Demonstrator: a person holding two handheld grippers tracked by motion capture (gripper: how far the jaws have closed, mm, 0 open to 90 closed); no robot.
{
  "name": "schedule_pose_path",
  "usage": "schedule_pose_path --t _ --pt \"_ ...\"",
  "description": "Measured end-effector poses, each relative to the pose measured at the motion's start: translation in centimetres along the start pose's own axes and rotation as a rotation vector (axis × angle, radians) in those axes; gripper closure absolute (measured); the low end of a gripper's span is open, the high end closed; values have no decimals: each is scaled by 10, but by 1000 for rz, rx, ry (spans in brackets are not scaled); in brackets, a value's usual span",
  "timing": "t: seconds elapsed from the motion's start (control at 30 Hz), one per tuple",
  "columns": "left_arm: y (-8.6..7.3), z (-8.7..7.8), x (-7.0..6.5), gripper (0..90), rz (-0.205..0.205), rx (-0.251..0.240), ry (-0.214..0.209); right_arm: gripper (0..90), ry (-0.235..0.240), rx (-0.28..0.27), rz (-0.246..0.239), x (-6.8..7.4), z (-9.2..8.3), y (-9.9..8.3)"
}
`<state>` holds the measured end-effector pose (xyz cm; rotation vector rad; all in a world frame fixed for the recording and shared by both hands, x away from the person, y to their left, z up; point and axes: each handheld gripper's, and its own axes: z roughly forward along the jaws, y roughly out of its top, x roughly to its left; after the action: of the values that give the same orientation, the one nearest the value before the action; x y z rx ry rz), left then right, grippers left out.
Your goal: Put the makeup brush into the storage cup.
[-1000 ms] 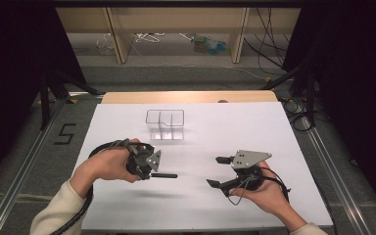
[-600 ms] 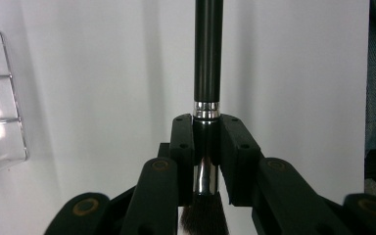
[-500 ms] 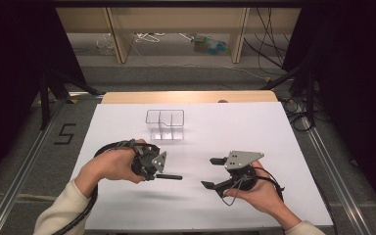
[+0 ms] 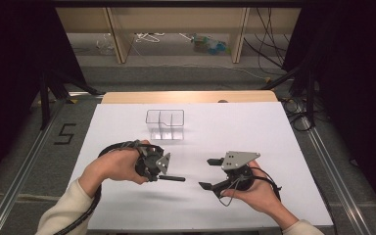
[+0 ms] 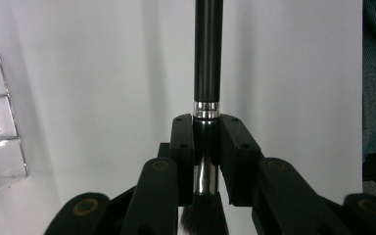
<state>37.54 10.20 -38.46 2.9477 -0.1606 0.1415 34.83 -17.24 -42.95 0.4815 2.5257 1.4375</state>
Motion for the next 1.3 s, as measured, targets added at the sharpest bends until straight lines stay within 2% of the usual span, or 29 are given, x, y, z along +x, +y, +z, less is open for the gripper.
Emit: schedule_pose_path --t 0.07,0.2,0.33,0.4,0.47,0.5,0.8,1.1,1.3 --pt "2 0 0 766 3 1 -3 226 6 15 0 0 -1 1" --pt "5 0 0 766 9 1 0 228 6 4 -5 1 3 1" --pt "8 1 1 766 18 1 -1 231 23 24 -7 2 5 2" --pt "9 1 1 765 20 1 -2 232 17 10 -9 2 8 2" --pt "10 1 0 766 22 2 -3 233 32 30 -9 3 8 3" --pt "10 1 0 766 22 2 -3 234 23 15 -16 3 10 3" --pt "13 2 0 765 32 2 -1 238 50 34 -22 5 17 5" --pt "19 3 1 766 42 3 1 241 54 31 -27 8 23 7" --pt "23 4 1 765 49 0 2 243 66 49 -37 8 27 8"
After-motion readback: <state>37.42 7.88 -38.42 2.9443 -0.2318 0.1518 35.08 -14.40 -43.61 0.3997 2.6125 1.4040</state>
